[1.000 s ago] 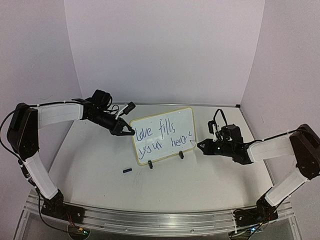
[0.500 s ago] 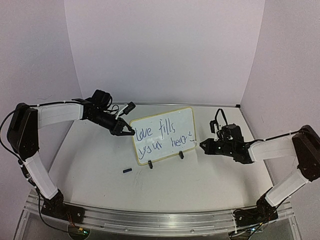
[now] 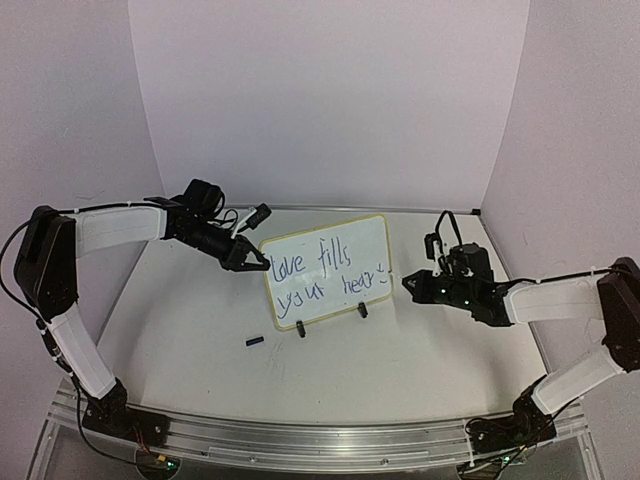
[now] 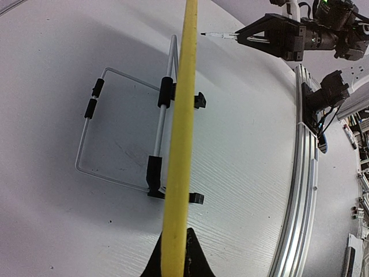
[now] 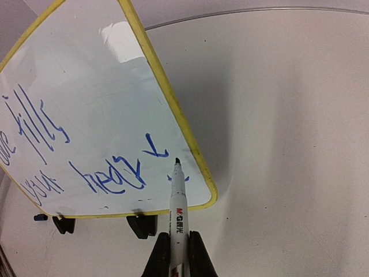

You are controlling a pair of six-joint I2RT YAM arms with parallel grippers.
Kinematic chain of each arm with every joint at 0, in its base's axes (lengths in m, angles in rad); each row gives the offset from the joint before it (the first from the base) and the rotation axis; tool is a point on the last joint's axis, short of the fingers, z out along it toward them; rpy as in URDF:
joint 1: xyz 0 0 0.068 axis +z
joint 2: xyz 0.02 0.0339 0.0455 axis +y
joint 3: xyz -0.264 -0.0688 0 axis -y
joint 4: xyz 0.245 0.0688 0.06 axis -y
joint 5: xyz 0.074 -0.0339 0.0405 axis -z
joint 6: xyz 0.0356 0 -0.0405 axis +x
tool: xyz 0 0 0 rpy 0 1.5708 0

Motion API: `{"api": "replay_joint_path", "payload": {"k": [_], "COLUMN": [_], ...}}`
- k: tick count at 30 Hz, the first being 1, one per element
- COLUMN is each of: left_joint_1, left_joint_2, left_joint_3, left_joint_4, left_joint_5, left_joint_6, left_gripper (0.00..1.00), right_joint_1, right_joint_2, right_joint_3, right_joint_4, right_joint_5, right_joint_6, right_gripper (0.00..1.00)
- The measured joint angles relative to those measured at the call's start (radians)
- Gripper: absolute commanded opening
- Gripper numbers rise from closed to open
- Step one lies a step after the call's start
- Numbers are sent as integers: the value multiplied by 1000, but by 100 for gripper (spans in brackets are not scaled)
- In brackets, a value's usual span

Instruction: Write a sentence on the whiteboard

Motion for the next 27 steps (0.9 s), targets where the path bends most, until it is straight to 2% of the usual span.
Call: {"api": "replay_joint_path", "payload": {"k": [9, 27], "left_joint_1": [0, 0], "left_joint_2": [0, 0], "left_joint_3": [0, 0], "left_joint_4": [0, -1], "left_joint_5": [0, -1], "left_joint_6": [0, 0], "left_gripper": [0, 0], "right_joint_1": [0, 0], "right_joint_2": [53, 60], "right_joint_3": [0, 12], "right_joint_4": [0, -2], "right_joint_5": [0, 9], "right_joint_6": [-2, -10], "right_gripper": [0, 0]}}
